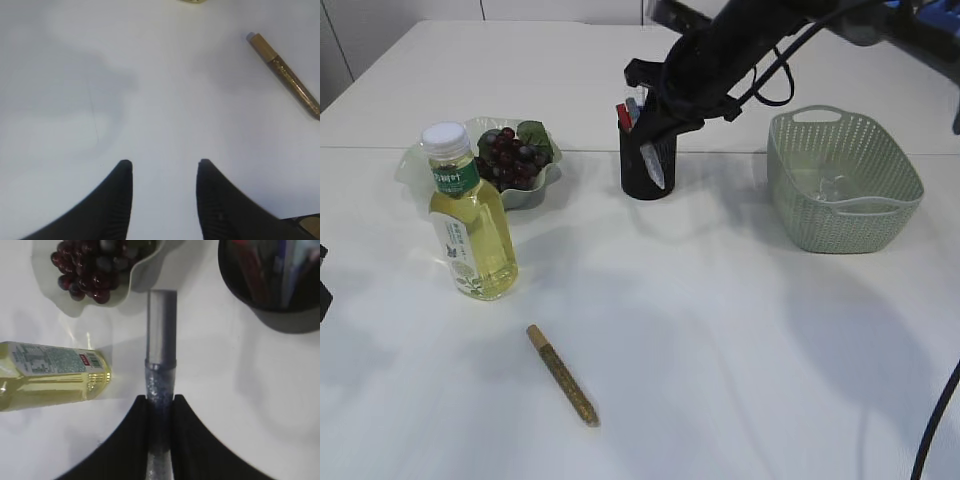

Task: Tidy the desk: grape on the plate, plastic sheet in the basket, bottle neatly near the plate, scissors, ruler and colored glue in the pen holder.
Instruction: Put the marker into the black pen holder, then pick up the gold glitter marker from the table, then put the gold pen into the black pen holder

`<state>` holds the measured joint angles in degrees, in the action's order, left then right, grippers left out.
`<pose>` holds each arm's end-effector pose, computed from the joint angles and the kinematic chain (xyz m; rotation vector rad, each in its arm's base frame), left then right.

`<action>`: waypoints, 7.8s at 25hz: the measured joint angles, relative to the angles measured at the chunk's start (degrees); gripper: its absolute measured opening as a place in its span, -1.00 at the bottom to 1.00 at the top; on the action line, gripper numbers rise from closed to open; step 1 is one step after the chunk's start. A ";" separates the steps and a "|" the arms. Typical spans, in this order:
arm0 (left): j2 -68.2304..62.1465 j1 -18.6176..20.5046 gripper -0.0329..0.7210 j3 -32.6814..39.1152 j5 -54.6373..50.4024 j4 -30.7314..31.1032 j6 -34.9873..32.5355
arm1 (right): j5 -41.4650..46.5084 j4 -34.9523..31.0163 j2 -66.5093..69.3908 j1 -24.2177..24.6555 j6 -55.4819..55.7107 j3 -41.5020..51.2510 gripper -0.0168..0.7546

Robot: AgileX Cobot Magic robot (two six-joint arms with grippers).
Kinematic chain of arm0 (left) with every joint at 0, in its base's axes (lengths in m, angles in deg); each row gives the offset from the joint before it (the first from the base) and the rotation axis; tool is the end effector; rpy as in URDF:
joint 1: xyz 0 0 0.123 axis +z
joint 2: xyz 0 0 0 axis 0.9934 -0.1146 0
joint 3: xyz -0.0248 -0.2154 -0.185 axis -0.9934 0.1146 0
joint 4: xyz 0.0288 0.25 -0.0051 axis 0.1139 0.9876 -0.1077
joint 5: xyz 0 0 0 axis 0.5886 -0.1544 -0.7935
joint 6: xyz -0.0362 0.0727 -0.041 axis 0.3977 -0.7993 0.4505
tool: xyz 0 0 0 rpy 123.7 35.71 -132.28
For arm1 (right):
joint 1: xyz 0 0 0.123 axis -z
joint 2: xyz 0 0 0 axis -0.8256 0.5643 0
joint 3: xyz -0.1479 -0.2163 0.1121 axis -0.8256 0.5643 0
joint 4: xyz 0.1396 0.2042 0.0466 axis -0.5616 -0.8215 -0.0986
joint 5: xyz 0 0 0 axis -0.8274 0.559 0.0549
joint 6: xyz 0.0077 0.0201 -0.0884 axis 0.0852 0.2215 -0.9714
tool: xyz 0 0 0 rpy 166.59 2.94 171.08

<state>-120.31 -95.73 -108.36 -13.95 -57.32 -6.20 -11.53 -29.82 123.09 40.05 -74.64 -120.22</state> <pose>0.2202 -0.0536 0.2613 0.0696 2.7969 -0.1797 0.4880 0.1848 0.2450 -0.4907 2.6307 0.8203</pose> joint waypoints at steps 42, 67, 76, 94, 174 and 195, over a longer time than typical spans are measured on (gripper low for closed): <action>0.00 0.00 -0.10 0.00 -0.69 -0.27 0.00 | -29.95 -38.95 10.47 5.53 -63.81 0.00 0.13; 0.00 0.00 -0.10 0.00 -1.68 -0.36 0.00 | 0.79 22.66 -14.84 -5.60 6.28 0.00 0.00; 0.00 0.00 -0.10 0.00 -1.82 -0.40 0.00 | 0.90 27.48 -15.68 -13.63 10.95 0.83 -0.01; 0.00 0.00 -0.10 0.00 -1.86 -0.40 0.00 | 0.70 29.07 -13.15 -27.22 14.89 19.51 -0.01; 0.00 0.00 -0.10 0.00 -1.96 -0.30 0.00 | -10.94 -10.52 -8.03 -0.10 -17.83 18.22 -0.66; 0.00 0.00 -0.10 0.00 -2.00 -0.30 0.00 | -42.98 -40.28 -4.79 2.06 -70.24 18.22 -0.66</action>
<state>-120.31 -95.73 -108.36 -15.95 -57.62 -6.20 -54.51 -70.10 118.30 42.11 -144.88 -102.00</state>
